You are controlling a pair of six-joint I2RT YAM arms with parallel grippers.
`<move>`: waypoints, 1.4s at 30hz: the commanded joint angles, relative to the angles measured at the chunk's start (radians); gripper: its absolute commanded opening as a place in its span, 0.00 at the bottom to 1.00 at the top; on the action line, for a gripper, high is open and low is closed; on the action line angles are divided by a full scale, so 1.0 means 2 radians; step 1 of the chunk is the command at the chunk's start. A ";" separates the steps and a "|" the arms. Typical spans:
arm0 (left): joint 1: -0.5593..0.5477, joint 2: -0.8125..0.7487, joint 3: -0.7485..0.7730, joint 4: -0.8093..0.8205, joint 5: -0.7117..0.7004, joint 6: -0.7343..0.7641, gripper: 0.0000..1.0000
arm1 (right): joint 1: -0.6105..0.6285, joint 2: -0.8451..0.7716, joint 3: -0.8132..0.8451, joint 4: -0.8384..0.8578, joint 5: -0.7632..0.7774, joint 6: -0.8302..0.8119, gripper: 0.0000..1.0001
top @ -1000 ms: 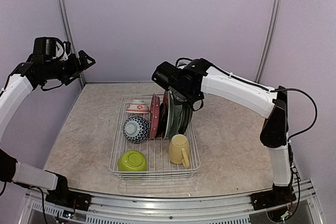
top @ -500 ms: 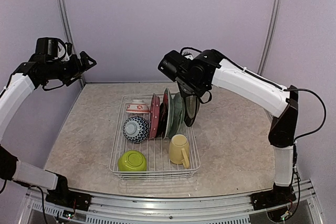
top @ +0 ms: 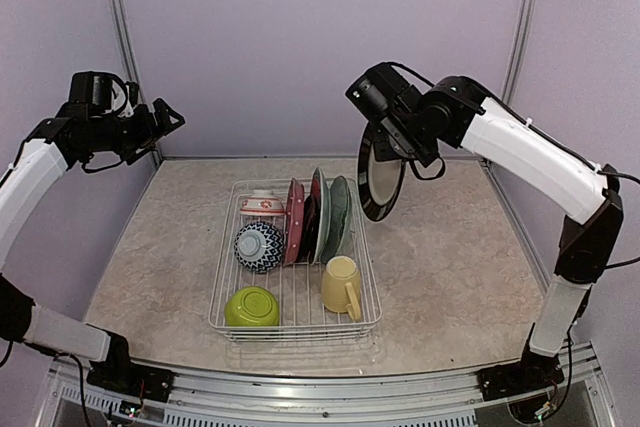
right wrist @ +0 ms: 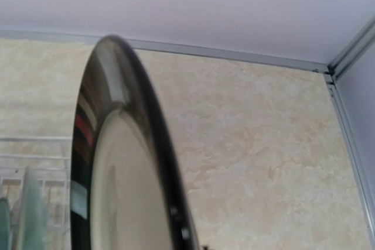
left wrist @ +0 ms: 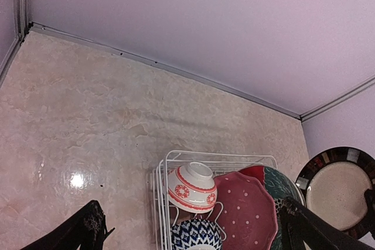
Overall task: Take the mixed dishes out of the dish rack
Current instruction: Place the plate in the corner of the board.
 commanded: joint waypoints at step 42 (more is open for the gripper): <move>-0.009 0.035 -0.005 0.005 0.043 0.016 0.99 | -0.555 -0.109 -0.587 0.784 -0.565 0.144 0.00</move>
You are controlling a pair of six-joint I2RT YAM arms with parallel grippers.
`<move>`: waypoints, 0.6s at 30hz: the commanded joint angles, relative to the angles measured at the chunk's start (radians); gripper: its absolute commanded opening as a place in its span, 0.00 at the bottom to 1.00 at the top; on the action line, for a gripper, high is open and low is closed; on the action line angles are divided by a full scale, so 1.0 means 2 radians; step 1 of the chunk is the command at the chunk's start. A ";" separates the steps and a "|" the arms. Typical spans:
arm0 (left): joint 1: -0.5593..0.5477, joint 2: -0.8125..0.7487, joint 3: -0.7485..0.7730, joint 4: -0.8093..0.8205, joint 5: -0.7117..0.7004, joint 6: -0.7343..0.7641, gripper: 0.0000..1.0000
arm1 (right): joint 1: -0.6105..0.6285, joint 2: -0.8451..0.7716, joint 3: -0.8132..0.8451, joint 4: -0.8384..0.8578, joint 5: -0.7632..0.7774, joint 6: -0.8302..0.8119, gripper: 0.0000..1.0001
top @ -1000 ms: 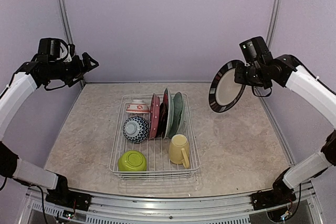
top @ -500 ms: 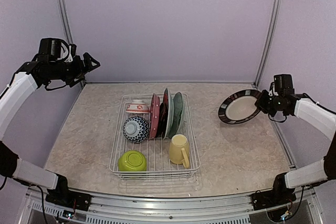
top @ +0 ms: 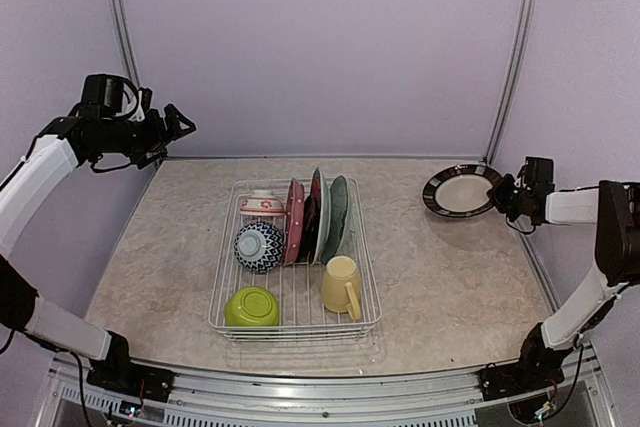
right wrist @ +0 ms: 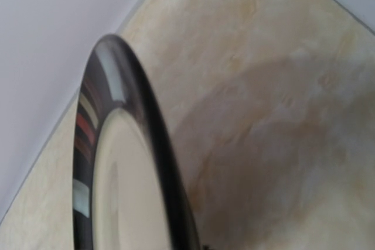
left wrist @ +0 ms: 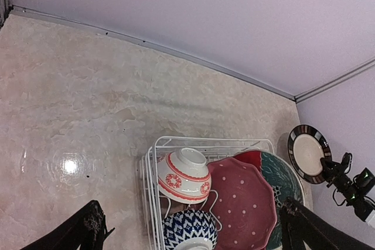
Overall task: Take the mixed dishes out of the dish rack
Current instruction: Place the plate in the corner of the board.
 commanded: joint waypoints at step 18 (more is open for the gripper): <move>-0.003 0.013 -0.012 0.016 0.019 0.023 0.99 | -0.023 0.233 0.127 0.159 0.004 -0.046 0.06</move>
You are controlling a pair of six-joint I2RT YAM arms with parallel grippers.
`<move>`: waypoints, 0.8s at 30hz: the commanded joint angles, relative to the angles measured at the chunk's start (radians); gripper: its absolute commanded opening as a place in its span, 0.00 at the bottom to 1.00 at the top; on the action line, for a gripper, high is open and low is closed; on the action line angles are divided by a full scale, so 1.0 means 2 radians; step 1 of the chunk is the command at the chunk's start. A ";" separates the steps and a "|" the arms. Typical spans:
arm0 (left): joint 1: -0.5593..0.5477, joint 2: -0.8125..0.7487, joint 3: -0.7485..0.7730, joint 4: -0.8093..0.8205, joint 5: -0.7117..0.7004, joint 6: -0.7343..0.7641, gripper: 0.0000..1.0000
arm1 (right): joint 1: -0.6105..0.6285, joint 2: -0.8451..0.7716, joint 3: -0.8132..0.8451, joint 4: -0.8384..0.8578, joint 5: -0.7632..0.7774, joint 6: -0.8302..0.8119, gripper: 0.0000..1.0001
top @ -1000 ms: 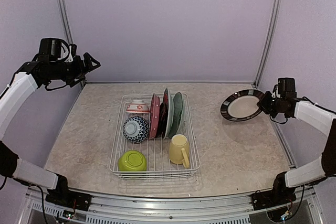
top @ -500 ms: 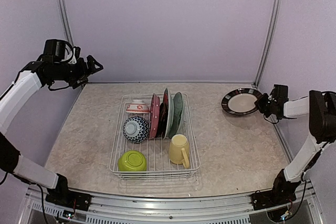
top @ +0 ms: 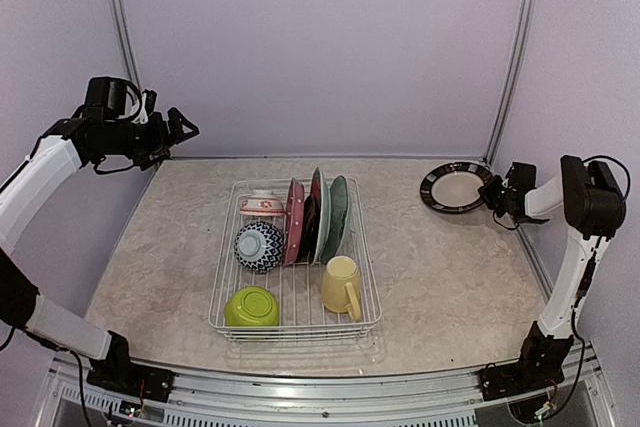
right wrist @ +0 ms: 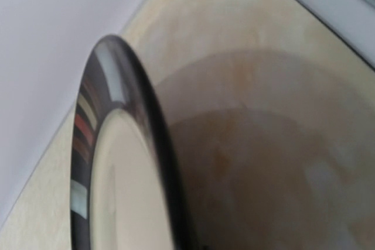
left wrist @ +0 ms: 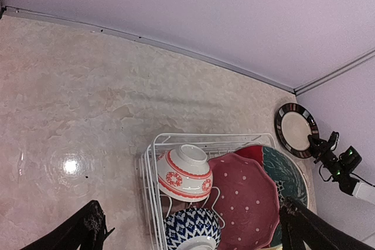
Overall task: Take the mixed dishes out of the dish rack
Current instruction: Place the plate in the corner of the board.
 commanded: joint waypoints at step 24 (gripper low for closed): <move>-0.035 -0.014 0.003 0.018 0.026 -0.010 0.99 | 0.030 -0.092 0.047 -0.275 0.126 -0.196 0.84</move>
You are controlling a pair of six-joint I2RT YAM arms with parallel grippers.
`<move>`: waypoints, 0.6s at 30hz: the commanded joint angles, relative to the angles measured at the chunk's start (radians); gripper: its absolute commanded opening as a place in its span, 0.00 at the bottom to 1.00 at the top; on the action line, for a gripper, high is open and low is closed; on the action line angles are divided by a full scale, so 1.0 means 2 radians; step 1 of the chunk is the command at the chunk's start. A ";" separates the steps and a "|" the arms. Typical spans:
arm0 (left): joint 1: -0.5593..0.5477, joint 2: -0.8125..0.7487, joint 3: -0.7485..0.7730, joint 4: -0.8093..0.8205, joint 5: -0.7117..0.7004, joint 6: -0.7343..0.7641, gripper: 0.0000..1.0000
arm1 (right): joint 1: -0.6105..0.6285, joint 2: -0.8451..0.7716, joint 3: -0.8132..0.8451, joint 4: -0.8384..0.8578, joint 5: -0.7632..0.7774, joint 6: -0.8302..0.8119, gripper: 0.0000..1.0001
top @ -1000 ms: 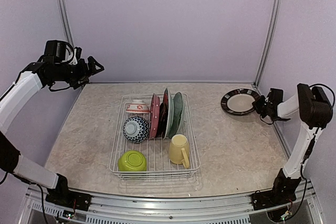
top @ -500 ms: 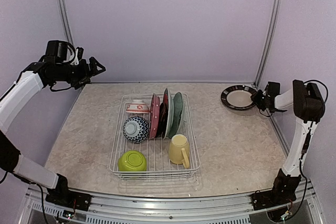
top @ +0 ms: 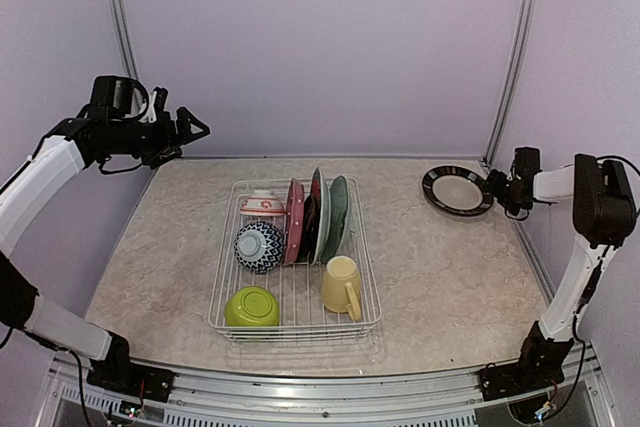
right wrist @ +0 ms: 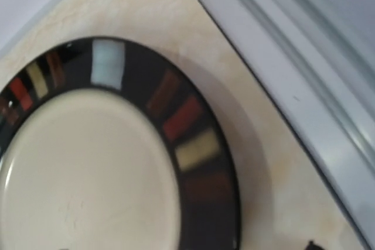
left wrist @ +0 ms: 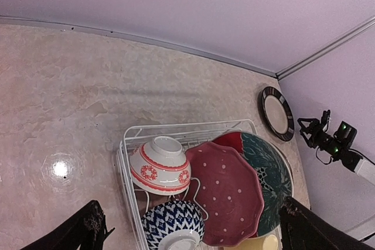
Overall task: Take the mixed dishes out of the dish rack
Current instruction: Place the plate in the corner of the board, then grab the plate from the dish rack.
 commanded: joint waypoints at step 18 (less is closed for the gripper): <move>-0.037 -0.040 0.121 0.009 0.058 -0.277 0.99 | 0.299 -0.217 -0.054 -0.144 0.122 -0.031 0.86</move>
